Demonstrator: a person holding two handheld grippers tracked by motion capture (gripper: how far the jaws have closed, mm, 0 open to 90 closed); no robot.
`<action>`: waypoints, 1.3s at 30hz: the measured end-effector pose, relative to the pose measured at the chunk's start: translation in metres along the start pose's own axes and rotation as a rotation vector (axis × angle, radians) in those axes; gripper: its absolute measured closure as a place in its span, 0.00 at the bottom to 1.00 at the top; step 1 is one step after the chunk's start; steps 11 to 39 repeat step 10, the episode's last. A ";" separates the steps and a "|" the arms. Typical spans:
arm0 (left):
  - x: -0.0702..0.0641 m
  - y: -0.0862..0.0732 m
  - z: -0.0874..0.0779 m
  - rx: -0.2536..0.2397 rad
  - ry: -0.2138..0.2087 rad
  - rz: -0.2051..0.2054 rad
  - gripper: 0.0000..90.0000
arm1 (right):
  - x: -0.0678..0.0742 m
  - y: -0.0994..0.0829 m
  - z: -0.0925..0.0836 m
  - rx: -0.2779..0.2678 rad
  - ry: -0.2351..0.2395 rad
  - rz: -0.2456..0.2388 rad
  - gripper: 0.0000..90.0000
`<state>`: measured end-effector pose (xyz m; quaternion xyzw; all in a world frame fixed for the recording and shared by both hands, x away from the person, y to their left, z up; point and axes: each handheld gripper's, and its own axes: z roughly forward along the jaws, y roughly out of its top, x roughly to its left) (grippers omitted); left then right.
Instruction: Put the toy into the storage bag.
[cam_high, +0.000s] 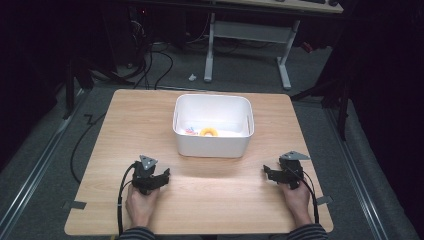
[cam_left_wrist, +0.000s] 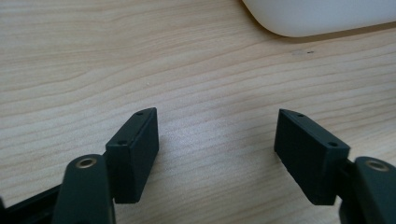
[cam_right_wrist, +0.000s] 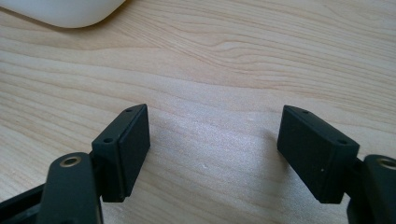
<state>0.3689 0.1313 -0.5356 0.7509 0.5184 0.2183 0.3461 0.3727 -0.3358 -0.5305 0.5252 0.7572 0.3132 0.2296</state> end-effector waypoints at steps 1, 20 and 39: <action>-0.002 0.000 0.001 0.003 0.014 0.010 0.34 | 0.000 0.000 0.000 -0.001 0.000 -0.002 0.29; -0.003 0.001 0.001 0.010 0.007 0.014 0.28 | 0.000 0.000 0.000 -0.001 0.000 -0.002 0.29; -0.003 0.001 0.001 0.010 0.007 0.014 0.28 | 0.000 0.000 0.000 -0.001 0.000 -0.002 0.29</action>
